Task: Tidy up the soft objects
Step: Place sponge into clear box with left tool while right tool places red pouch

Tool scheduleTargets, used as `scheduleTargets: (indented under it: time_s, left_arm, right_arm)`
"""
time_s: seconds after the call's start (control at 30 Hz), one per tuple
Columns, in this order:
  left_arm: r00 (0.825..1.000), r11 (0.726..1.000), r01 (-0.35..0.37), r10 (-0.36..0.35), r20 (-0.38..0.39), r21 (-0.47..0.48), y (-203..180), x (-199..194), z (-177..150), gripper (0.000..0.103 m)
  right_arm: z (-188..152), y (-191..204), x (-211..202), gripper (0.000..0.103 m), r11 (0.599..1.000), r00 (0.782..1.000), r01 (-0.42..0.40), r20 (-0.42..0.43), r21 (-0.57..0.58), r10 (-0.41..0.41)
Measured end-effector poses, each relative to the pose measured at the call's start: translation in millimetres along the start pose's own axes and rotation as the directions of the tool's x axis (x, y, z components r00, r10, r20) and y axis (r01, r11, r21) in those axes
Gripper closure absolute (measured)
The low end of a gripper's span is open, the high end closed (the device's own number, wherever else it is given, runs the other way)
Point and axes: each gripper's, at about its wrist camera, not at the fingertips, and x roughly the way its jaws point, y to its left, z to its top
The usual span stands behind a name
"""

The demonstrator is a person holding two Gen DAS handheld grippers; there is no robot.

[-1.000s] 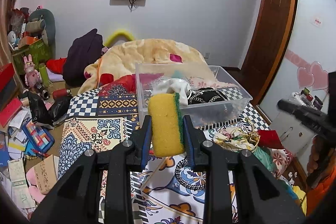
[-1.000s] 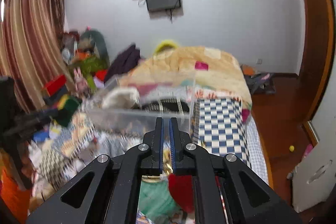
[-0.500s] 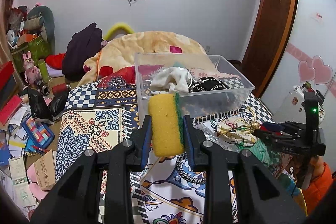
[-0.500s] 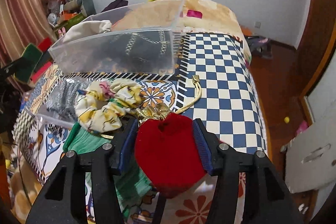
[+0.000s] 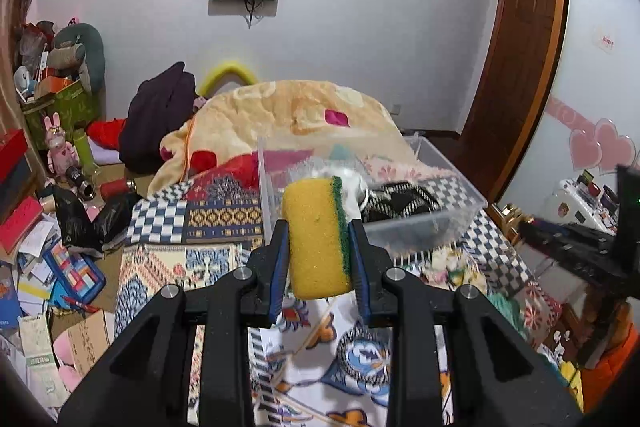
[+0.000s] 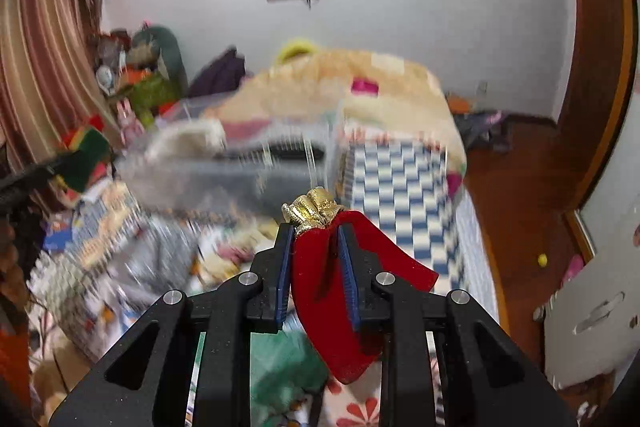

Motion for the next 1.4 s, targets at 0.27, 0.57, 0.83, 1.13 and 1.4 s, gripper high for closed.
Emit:
scheduleTargets:
  time_s: [0.27,0.57,0.83,1.13,1.4]
  left_arm:
    - [1.0,1.0,-0.024,0.024,0.009,0.004,0,24,29,0.074]
    - [0.996,0.999,-0.038,0.039,-0.078,0.006,5,74,37,0.074]
    - [0.99,0.999,-0.047,0.048,-0.13,0.009,8,105,31,0.074]
    - [0.985,0.999,-0.035,0.033,-0.168,-0.006,10,117,24,0.069]
    - [0.993,1.0,-0.025,0.026,-0.118,0.012,-1,93,26,0.045]
  right_arm:
    - [49,25,-9,0.083,0.998,0.987,-0.058,0.149,-0.026,0.061]
    - [71,46,36,0.083,0.992,0.984,-0.123,0.125,-0.027,0.125]
    - [67,57,86,0.082,0.99,0.991,-0.133,-0.022,-0.042,0.132]
    - [50,67,107,0.075,0.987,0.983,-0.134,-0.139,-0.085,0.121]
    - [53,62,91,0.054,0.988,0.989,-0.114,-0.105,-0.101,0.104]
